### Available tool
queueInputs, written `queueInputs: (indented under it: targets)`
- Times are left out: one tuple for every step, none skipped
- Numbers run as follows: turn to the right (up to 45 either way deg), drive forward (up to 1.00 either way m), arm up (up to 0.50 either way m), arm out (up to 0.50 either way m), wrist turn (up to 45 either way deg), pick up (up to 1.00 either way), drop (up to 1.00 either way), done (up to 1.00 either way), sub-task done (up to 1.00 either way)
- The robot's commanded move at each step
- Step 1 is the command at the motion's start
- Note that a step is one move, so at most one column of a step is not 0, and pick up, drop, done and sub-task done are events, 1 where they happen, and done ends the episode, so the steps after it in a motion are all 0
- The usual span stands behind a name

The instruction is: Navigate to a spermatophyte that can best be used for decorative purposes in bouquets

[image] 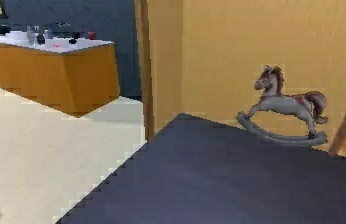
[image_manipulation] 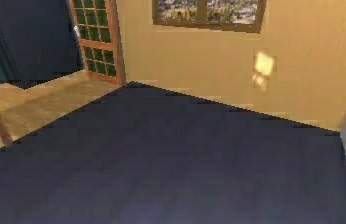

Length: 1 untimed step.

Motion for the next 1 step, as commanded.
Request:
queueInputs:
  targets:
    - [-27.0, 0.0, 0.0, 0.0, 0.0, 0.0, 0.0, 0.0, 0.0]
